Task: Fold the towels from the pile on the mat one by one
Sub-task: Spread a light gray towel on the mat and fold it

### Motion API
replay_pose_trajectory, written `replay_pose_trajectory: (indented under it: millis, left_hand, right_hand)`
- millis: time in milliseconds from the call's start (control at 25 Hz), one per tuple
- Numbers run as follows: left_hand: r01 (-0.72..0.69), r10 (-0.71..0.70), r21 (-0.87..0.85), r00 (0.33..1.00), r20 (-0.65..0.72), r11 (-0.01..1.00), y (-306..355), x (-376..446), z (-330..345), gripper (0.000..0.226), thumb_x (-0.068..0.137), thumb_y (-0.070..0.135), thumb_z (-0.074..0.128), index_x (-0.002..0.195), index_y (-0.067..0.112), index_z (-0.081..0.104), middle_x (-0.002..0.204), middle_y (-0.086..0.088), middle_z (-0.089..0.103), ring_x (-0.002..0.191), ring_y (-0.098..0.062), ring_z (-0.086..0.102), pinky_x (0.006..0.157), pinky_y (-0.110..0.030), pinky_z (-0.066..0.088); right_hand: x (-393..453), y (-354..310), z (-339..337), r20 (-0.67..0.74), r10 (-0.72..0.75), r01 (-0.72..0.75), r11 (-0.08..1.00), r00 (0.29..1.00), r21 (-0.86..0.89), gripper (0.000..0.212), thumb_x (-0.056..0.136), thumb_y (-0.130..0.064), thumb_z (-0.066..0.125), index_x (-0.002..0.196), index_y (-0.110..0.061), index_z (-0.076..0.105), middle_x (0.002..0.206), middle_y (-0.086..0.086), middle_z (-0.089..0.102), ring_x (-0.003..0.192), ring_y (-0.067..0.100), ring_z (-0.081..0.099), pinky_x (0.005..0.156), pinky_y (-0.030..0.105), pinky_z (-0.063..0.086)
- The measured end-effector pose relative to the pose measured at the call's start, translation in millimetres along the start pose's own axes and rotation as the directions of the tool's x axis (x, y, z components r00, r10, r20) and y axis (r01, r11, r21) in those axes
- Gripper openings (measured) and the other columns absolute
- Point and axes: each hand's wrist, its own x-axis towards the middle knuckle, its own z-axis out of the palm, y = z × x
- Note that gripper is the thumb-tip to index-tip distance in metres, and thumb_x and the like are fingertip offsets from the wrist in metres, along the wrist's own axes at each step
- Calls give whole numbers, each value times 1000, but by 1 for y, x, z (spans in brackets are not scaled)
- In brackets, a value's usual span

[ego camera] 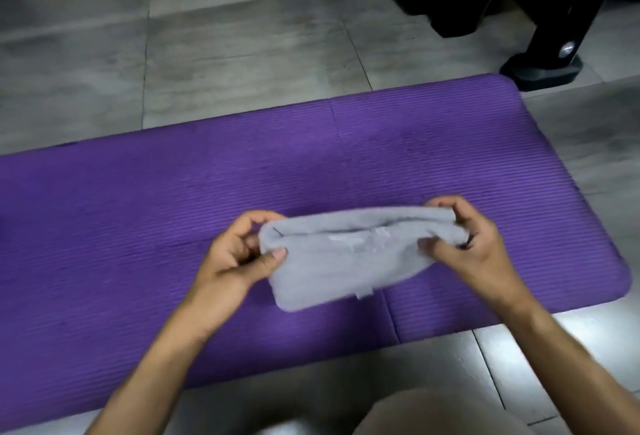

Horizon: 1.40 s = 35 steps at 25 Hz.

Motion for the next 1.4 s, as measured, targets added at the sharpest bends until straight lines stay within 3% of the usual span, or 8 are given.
replay_pose_trajectory:
  millis: [160,360,560,800,920,1040,1240,1400]
  left_hand:
    - [131,-150,-180,984,-95,975,-24,3,-21,35,76,8,65,108,21,63,89,-5,69,81,-16,61,66,-18,49]
    - [329,-297,779,935,-192,534,-134,-2,-48,46,87,40,64,129,25,57,128,-5,55,118,-24,52,104,-26,38]
    - [369,-226,762,929,-292,533,-145,19,-44,12,86,16,66,98,15,64,101,-6,64,94,-25,60,81,-26,41]
    - [446,-269,625,893,-362,640,-141,17,-57,21,85,6,67,77,21,56,81,1,62,76,-16,55,66,-14,39]
    - [381,-142,651,910,-389,657,-142,10,-50,15,84,10,67,94,16,58,92,-1,60,80,-20,56,80,-31,48]
    - [362,-108,672,915,-388,646,-159,-13,-30,37,84,26,67,119,21,55,114,-3,54,98,-25,57,89,-38,49]
    - [425,-87,766,893,-442,483,-171,-15,-12,53,87,30,52,138,19,48,132,-11,52,114,-33,48,99,-44,38]
    - [417,-159,598,886,-435,685,-159,-15,-24,58,83,30,55,139,18,46,134,-1,52,120,-24,49,105,-36,38]
  right_hand:
    - [32,-10,10,200,248,-299,907,948,296,28,75,-7,72,101,-11,65,92,5,71,81,14,67,73,23,56]
    - [41,89,63,10,566,-555,812,825,-178,10,84,-15,74,86,-22,67,78,-4,68,75,14,61,65,23,48]
    - [46,103,76,-125,555,-564,823,823,-62,11,85,-12,72,82,-21,66,78,-3,67,72,12,60,67,21,50]
    - [49,107,86,-97,442,-446,894,892,-26,9,85,-10,73,85,-17,67,79,-3,65,74,14,60,68,24,48]
    - [47,108,99,-248,158,-278,763,956,-584,19,86,-23,64,104,-15,65,100,5,64,93,30,59,80,35,48]
    - [34,106,123,109,-211,201,487,971,-850,42,84,-34,50,120,-18,62,126,6,61,109,30,54,93,42,42]
    - [25,103,191,536,22,477,428,844,-768,61,80,-49,46,131,-18,59,134,7,59,124,29,53,107,51,41]
    - [58,81,209,621,216,469,485,754,-738,36,76,-45,60,105,-24,62,108,0,62,102,24,57,93,39,44]
